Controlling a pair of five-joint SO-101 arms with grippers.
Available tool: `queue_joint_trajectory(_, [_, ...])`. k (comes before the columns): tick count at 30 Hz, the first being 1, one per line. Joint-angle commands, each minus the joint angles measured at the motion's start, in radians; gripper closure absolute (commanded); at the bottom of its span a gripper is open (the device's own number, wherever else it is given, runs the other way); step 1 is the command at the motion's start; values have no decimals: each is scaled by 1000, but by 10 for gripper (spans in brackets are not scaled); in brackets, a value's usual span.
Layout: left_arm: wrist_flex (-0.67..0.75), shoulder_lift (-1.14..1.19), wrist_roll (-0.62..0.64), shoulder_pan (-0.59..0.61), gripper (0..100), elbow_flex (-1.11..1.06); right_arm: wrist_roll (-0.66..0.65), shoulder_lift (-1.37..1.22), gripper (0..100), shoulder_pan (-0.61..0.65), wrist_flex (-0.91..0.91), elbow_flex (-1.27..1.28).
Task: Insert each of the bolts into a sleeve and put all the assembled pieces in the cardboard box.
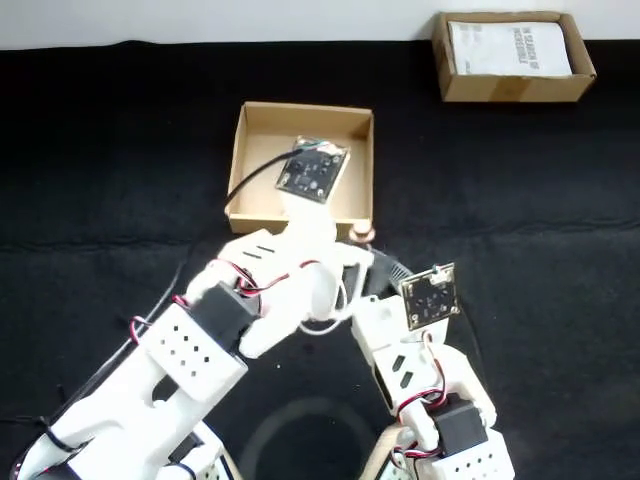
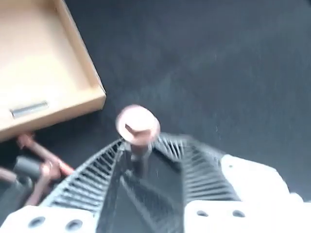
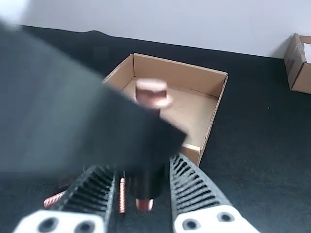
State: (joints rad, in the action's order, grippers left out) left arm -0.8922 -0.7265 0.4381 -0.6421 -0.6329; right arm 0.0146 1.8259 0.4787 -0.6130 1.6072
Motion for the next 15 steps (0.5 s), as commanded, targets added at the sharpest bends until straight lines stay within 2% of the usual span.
queue_joint_trajectory(1, [-219, -5, -41, -15, 695, 171, -11, 4, 991, 5, 22, -51])
queue_joint_trajectory(4, [-411, -8, -150, -13, 695, 317, -14, 4, 991, -1, 24, -53])
queue_joint_trajectory(8, [-647, -77, -239, -13, 695, 519, -26, -5, 991, -71, 67, -101])
queue_joint_trajectory(11, [-729, -168, -322, -12, 708, 599, -147, -53, 991, -81, 99, -139])
queue_joint_trajectory(15, [-740, -306, -423, 110, 849, 564, -239, -208, 991, -77, 203, -225])
